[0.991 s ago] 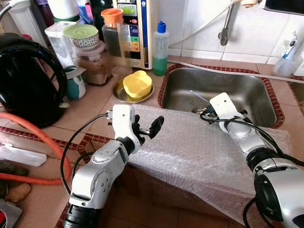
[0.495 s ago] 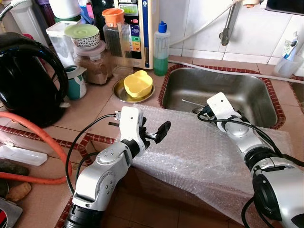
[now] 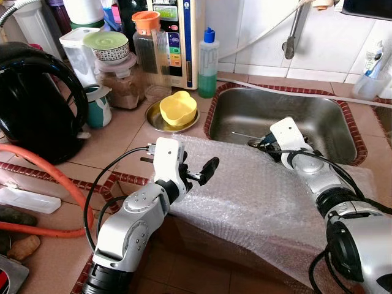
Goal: Kitchen organization
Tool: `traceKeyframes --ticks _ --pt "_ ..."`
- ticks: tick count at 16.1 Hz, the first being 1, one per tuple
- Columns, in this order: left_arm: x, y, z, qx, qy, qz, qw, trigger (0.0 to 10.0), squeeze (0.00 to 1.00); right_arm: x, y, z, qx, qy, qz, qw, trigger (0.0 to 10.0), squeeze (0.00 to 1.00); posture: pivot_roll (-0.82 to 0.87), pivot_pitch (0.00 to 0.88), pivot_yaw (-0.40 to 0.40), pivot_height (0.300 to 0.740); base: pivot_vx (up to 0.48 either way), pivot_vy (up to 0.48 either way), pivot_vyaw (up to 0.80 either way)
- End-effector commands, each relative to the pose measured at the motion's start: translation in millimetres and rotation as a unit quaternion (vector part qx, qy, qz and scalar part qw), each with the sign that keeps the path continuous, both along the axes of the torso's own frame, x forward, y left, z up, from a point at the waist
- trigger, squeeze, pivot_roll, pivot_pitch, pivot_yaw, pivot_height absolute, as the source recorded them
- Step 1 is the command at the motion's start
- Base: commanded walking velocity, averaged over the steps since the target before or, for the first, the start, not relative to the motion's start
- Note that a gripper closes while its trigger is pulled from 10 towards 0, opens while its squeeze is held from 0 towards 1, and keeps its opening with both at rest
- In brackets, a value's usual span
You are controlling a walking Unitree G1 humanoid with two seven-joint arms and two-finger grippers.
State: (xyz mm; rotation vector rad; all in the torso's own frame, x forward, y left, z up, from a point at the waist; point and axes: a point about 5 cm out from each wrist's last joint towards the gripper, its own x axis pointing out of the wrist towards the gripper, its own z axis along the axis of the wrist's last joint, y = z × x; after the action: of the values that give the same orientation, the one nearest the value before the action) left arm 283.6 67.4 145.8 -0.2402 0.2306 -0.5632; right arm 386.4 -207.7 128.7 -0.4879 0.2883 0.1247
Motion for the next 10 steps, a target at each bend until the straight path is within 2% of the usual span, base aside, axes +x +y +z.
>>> traceKeyframes --ticks 1,3,5,6,8,9,10 --pt "0.0 -1.0 4 0.002 -0.008 -0.007 1.000 10.0 0.00 4.7 5.2 7 0.026 0.009 0.004 1.000 10.0 1.00 0.20 0.000 0.039 0.740 0.000 0.000 0.00" --pt "0.2 -2.2 4 0.000 -0.006 -0.009 1.000 10.0 0.00 6.6 5.0 12 0.016 0.008 0.009 1.000 10.0 1.00 0.20 0.000 0.039 0.740 0.000 0.000 0.00" --pt "0.6 -2.9 4 0.000 -0.005 -0.009 1.000 10.0 0.00 7.0 -3.8 15 0.077 0.011 -0.034 0.996 10.0 1.00 0.20 0.000 0.038 0.740 0.000 0.000 0.00" --pt "0.9 -2.8 4 0.000 -0.005 -0.008 1.000 10.0 0.00 6.3 -4.9 13 0.056 0.017 -0.030 0.998 10.0 1.00 0.20 0.000 0.038 0.740 0.000 0.000 0.00" --pt "1.2 -2.6 4 0.000 -0.005 -0.009 1.000 10.0 0.00 5.3 -5.1 11 0.043 0.028 -0.025 0.998 10.0 1.00 0.20 0.000 0.039 0.740 0.000 0.000 0.00" --pt "1.5 -2.8 4 0.000 -0.005 -0.010 1.000 10.0 0.00 3.2 -6.6 6 0.032 0.051 -0.029 0.998 10.0 1.00 0.20 0.000 0.040 0.740 0.000 0.000 0.00" --pt "1.5 -3.2 4 0.000 -0.005 -0.010 1.000 10.0 0.00 3.0 -6.0 5 0.038 0.056 -0.026 0.997 10.0 1.00 0.20 0.000 0.040 0.740 0.000 0.000 0.00"
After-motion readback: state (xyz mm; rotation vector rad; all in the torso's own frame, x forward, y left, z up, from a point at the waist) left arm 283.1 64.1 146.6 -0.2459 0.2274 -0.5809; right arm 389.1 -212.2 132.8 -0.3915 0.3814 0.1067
